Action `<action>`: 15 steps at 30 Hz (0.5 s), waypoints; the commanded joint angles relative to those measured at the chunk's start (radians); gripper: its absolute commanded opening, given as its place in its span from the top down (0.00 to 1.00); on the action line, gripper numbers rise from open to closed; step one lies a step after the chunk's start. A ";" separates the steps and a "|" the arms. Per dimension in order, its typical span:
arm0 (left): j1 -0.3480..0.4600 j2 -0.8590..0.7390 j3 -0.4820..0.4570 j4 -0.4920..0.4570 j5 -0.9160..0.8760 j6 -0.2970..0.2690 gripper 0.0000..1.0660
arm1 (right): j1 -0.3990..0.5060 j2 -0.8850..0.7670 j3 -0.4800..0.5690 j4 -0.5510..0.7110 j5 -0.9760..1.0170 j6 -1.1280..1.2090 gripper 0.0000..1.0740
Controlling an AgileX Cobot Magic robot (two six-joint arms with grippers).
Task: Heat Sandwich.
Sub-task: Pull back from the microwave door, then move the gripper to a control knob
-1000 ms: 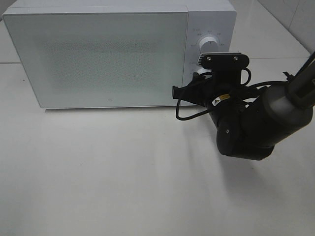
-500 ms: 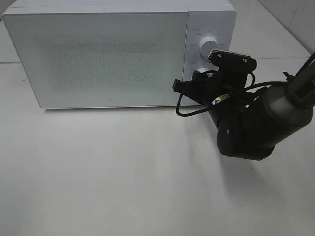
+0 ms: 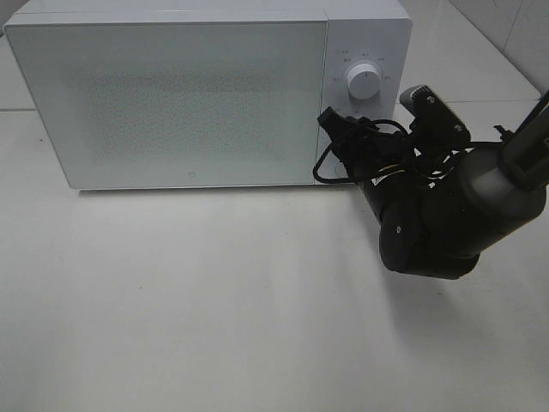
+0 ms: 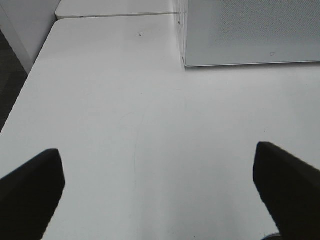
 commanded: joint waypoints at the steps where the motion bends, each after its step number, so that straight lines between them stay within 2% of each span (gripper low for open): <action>1: 0.006 -0.026 0.003 -0.006 -0.011 -0.006 0.09 | 0.000 -0.007 -0.016 -0.060 -0.096 0.198 0.92; 9: 0.006 -0.026 0.003 -0.006 -0.011 -0.006 0.09 | 0.000 -0.007 -0.016 -0.052 -0.133 0.574 0.92; 15: 0.006 -0.026 0.003 -0.006 -0.011 -0.006 0.09 | 0.000 -0.007 -0.016 -0.049 -0.133 0.748 0.91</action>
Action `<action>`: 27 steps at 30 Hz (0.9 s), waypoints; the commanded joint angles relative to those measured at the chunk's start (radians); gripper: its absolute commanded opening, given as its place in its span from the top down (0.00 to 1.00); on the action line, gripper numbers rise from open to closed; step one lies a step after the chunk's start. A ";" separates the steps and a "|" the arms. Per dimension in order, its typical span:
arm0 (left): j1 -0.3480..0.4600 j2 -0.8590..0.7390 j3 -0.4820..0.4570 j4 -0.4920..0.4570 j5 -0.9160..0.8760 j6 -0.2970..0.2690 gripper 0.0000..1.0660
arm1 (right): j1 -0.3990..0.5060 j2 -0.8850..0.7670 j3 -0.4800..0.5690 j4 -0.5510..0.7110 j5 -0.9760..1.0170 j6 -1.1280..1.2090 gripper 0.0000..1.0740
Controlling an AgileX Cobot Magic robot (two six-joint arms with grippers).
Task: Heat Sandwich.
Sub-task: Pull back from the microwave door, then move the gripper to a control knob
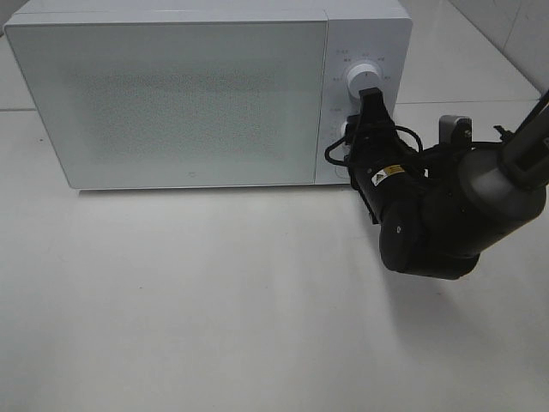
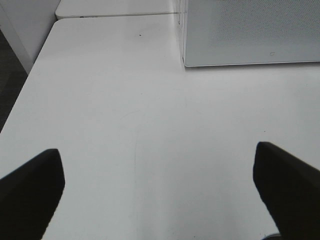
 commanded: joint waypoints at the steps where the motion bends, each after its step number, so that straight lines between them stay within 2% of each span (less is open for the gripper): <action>1: 0.006 -0.026 0.003 -0.006 -0.011 -0.006 0.09 | 0.002 -0.007 -0.016 -0.052 -0.134 0.153 0.91; 7: 0.006 -0.026 0.003 -0.006 -0.011 -0.006 0.09 | 0.002 -0.007 -0.016 -0.035 -0.127 0.334 0.91; 27: 0.006 -0.026 0.003 -0.006 -0.011 -0.006 0.09 | 0.002 -0.007 -0.016 -0.037 -0.123 0.318 0.88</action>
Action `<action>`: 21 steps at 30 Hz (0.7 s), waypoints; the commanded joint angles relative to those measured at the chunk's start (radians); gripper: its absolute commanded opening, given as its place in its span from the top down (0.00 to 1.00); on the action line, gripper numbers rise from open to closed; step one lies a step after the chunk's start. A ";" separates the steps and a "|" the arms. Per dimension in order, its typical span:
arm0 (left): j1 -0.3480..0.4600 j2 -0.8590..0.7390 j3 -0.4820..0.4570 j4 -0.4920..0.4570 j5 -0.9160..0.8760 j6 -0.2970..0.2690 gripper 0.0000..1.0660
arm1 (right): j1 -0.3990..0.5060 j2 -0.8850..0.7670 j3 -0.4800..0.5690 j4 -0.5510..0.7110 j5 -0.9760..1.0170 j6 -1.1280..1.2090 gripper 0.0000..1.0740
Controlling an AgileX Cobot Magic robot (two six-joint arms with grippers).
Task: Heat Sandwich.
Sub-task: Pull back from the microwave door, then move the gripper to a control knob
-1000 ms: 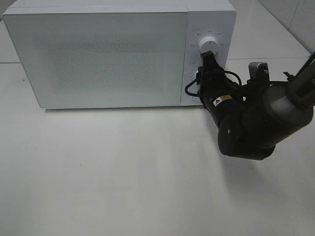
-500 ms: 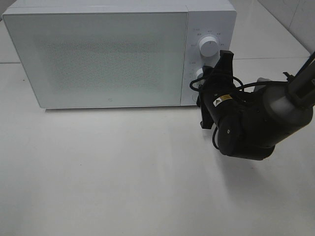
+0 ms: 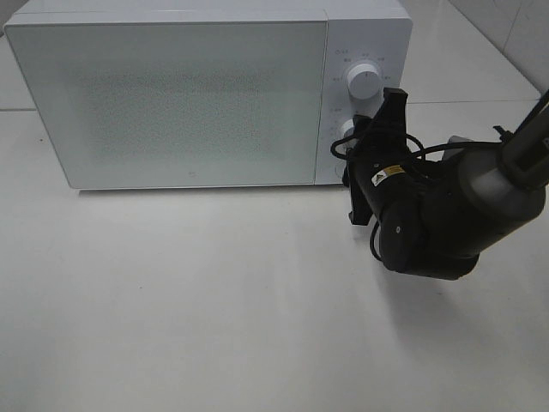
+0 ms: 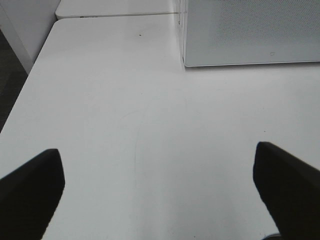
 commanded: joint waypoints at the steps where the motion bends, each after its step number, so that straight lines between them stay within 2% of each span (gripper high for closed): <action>1: 0.006 -0.026 0.003 -0.006 -0.011 -0.006 0.09 | 0.002 -0.007 -0.016 -0.045 -0.126 -0.008 0.88; 13: 0.006 -0.026 0.003 -0.006 -0.011 -0.006 0.09 | 0.002 -0.007 -0.016 -0.046 -0.125 -0.008 0.80; 17: 0.006 -0.026 0.003 -0.006 -0.011 -0.006 0.09 | 0.002 -0.007 -0.016 -0.042 -0.126 -0.008 0.61; 18: 0.006 -0.026 0.003 -0.006 -0.011 -0.006 0.09 | 0.002 -0.007 -0.016 -0.035 -0.126 -0.008 0.50; 19: 0.006 -0.026 0.003 -0.006 -0.011 -0.006 0.09 | 0.002 -0.007 -0.016 -0.035 -0.126 -0.008 0.50; 21: 0.006 -0.026 0.003 -0.006 -0.011 -0.006 0.09 | 0.002 -0.007 -0.016 -0.030 -0.126 -0.008 0.39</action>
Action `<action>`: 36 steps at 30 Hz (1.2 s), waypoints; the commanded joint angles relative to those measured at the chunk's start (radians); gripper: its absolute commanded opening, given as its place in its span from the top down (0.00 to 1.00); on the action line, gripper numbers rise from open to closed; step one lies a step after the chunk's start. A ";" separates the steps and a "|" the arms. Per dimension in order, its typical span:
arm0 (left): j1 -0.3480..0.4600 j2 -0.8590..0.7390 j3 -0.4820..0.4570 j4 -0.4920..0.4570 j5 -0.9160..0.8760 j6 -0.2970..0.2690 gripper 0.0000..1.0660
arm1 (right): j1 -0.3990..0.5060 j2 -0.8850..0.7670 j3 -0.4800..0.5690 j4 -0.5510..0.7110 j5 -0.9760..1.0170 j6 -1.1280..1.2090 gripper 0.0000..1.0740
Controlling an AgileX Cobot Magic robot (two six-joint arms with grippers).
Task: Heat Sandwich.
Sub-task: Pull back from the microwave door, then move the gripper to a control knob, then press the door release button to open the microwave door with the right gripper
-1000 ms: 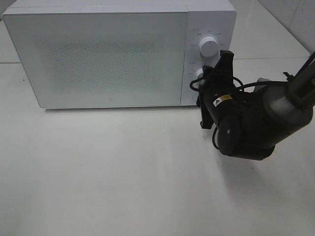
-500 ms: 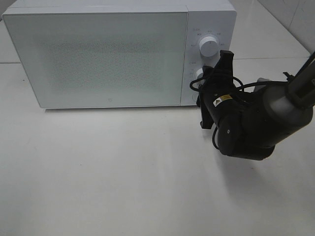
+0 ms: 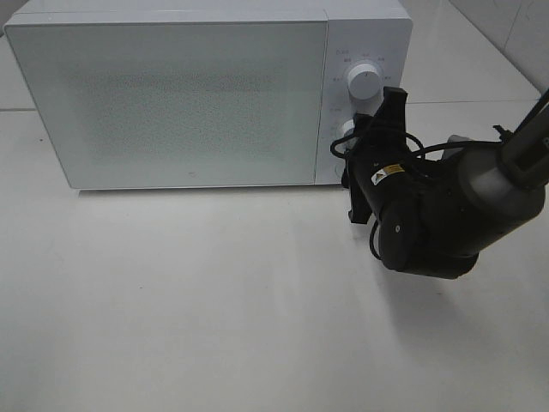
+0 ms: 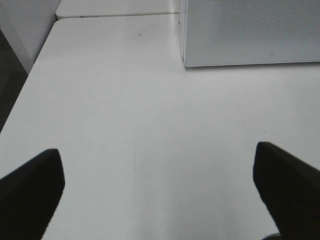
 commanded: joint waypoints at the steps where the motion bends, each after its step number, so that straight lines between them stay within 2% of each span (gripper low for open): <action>1: 0.006 -0.026 0.003 -0.006 -0.011 -0.006 0.09 | 0.002 -0.008 -0.014 -0.025 -0.125 -0.007 0.35; 2: 0.006 -0.026 0.003 -0.006 -0.011 -0.006 0.09 | 0.002 -0.008 -0.014 -0.023 -0.124 -0.008 0.25; 6: 0.006 -0.026 0.003 -0.006 -0.011 -0.006 0.09 | 0.002 -0.008 -0.014 -0.025 -0.124 -0.021 0.19; 16: 0.006 -0.026 0.003 -0.006 -0.011 -0.006 0.09 | 0.004 -0.011 -0.002 -0.053 -0.125 -0.026 0.31; 29: 0.006 -0.026 0.003 -0.006 -0.011 -0.006 0.09 | 0.005 -0.076 0.138 -0.147 -0.126 -0.025 0.31; 36: 0.006 -0.026 0.003 -0.006 -0.011 -0.006 0.09 | 0.005 -0.182 0.254 -0.185 -0.122 -0.064 0.31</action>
